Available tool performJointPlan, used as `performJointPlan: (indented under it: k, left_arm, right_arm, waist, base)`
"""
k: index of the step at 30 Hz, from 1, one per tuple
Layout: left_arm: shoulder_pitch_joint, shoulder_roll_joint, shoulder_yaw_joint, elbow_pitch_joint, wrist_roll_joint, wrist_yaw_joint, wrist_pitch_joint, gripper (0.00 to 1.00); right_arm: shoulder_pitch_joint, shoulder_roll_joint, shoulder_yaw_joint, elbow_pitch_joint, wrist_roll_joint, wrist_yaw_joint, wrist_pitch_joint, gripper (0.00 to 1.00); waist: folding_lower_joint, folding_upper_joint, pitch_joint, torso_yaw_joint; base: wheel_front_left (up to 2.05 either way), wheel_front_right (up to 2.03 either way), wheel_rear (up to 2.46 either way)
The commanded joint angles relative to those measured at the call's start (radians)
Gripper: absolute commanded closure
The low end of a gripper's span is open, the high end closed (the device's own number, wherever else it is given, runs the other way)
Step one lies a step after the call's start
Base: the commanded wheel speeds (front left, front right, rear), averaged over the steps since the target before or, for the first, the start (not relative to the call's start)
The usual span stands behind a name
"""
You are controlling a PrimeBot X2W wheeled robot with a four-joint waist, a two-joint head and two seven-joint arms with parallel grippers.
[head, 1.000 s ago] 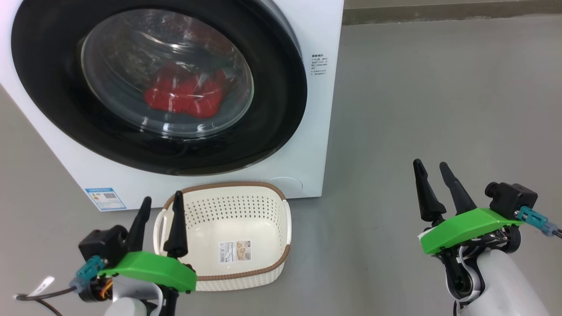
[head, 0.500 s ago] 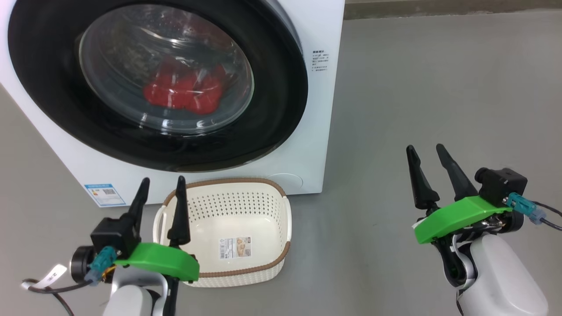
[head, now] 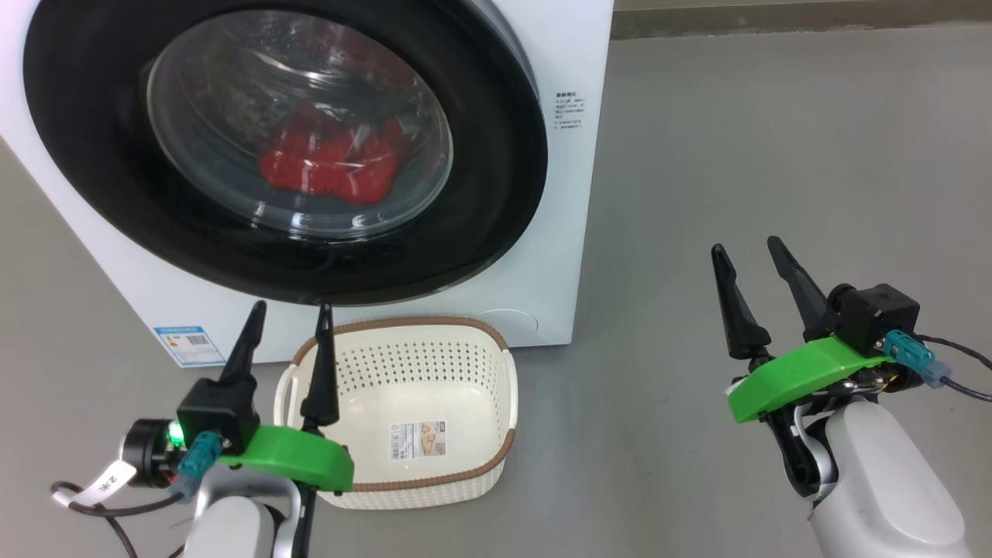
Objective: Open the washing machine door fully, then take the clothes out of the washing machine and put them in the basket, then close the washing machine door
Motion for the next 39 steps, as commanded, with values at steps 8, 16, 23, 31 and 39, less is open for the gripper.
performJointPlan:
  k: [8,16,23,31,39]
  left_arm:
    - [-0.042,0.024,0.022,-0.016,-0.016,0.004,-0.012,0.0]
    - [-0.045,0.024,0.014,-0.023,-0.029,0.002,-0.012,0.0]
    - [-0.06,0.024,0.003,-0.05,-0.043,0.0,-0.012,0.0]
    - [-0.079,0.024,-0.007,-0.08,-0.05,0.001,-0.012,0.0]
    - [-0.109,0.024,-0.023,-0.125,-0.06,0.0,-0.012,0.0]
  right_arm:
    - [-0.037,0.002,0.025,-0.02,-0.013,-0.001,-0.012,0.0]
    - [-0.039,0.002,0.009,-0.016,-0.009,-0.001,-0.012,0.0]
    - [-0.071,0.002,-0.014,-0.015,0.008,-0.001,-0.012,0.0]
    - [-0.124,0.002,-0.027,-0.016,0.034,-0.001,-0.012,0.85]
    - [-0.203,0.002,-0.022,-0.015,0.117,-0.001,-0.012,1.0]
  waist:
    - [-0.0001,-0.0001,0.002,0.001]
    - [-0.0001,-0.0001,0.018,0.004]
    - [-0.0001,-0.0001,0.064,0.02]
    - [-0.0001,-0.0001,0.126,0.037]
    - [-0.0001,-0.0001,0.203,0.056]
  base:
    - [0.0,0.0,0.0]
    - [0.0,0.0,0.0]
    - [0.0,0.0,0.0]
    - [0.0,0.0,0.0]
    - [0.0,0.0,0.0]
